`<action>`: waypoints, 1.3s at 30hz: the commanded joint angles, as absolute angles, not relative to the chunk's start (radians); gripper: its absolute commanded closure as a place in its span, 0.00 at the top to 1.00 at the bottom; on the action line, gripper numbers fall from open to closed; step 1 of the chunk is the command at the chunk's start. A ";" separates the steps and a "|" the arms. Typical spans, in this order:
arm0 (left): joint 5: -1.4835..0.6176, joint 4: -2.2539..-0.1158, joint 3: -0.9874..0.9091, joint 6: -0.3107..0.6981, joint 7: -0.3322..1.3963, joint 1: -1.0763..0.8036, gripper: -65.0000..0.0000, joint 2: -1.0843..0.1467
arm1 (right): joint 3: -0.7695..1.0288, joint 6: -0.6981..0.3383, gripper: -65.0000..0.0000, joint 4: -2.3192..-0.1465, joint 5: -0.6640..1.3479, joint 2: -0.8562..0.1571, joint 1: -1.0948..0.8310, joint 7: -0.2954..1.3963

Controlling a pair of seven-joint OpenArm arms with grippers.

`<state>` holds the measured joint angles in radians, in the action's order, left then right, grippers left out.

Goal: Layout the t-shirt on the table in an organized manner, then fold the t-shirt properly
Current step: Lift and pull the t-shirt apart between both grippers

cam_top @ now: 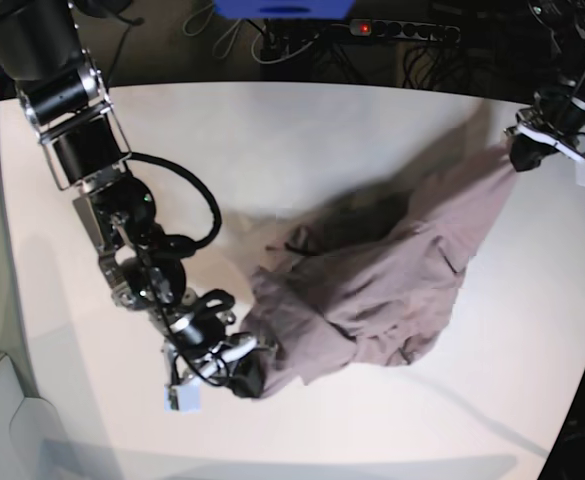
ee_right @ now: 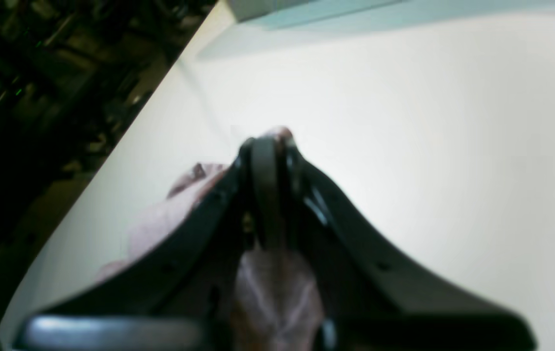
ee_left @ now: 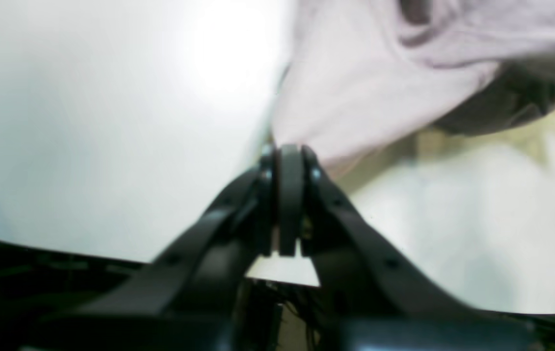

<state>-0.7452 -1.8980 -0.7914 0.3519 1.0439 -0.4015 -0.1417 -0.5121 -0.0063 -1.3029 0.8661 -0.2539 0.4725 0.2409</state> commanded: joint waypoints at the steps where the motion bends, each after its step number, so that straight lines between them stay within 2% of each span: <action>1: -0.763 -1.937 -0.817 0.355 1.024 -0.397 0.00 -0.160 | -0.489 -0.004 0.00 -1.326 0.901 -0.266 0.504 0.213; 9: -0.938 -1.962 -0.957 0.357 1.026 -0.366 0.00 -0.200 | -0.364 -0.005 0.00 -1.340 0.905 -0.305 0.495 0.219; 15: -0.954 -1.959 -1.006 0.357 1.026 -0.374 0.00 -0.232 | -0.297 -0.005 0.00 -1.340 0.911 -0.326 0.475 0.220; 19: -0.952 -1.933 -1.009 0.357 1.026 -0.375 0.00 -0.231 | -0.294 -0.005 0.00 -1.334 0.997 -0.344 0.467 0.219; 26: -0.961 -1.937 -1.064 0.357 1.026 -0.389 0.00 -0.234 | -0.222 -0.005 0.00 -1.340 1.013 -0.366 0.444 0.222; 31: -1.043 -1.943 -1.130 0.357 1.027 -0.381 0.00 -0.237 | -0.199 -0.005 0.00 -1.340 1.155 -0.412 0.447 0.222; 37: -1.139 -1.933 -1.141 0.346 1.027 -0.303 0.00 -0.294 | -0.197 -0.005 0.00 -1.363 1.190 -0.409 0.458 0.223; 39: -1.138 -1.931 -1.136 0.343 1.027 -0.249 0.00 -0.294 | -0.197 -0.005 0.00 -1.383 1.190 -0.380 0.461 0.223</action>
